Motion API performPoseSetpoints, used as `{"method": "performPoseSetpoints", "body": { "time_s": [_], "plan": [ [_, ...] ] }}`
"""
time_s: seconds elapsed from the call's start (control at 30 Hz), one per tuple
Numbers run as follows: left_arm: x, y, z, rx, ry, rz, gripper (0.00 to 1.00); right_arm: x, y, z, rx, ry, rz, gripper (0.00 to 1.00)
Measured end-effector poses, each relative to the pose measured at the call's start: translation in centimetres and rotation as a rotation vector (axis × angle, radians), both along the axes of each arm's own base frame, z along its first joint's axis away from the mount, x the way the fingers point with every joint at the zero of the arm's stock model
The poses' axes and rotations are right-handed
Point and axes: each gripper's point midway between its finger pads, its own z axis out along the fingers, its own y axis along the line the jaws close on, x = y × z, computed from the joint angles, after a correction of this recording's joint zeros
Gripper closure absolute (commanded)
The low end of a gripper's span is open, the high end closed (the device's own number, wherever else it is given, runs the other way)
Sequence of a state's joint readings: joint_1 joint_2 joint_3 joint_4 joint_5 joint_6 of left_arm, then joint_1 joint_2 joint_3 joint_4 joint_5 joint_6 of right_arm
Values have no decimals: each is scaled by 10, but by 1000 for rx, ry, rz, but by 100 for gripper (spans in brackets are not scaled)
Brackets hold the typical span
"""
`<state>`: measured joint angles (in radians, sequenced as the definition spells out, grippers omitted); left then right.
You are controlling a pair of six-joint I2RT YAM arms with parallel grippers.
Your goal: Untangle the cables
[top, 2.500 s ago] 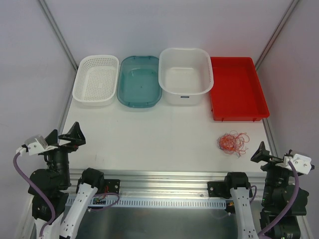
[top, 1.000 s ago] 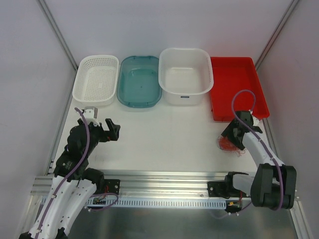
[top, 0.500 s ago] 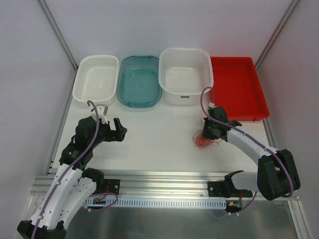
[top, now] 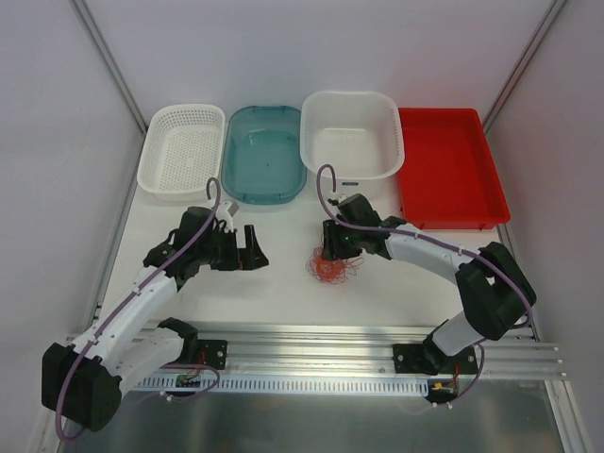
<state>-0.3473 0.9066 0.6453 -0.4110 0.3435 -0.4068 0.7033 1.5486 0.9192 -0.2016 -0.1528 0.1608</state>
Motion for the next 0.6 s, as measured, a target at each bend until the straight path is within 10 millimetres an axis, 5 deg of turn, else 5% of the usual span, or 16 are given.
{"method": "performPoseSetpoints", "body": {
  "time_s": [0.33,0.6],
  "plan": [
    [-5,-51,-8,-21,25,-96,1,1,-22,17,-27,-89,-57,46],
    [10,-103,-17,58,-18,-213,4,-15,-33,-3,-19,-59,-92,46]
  ]
}}
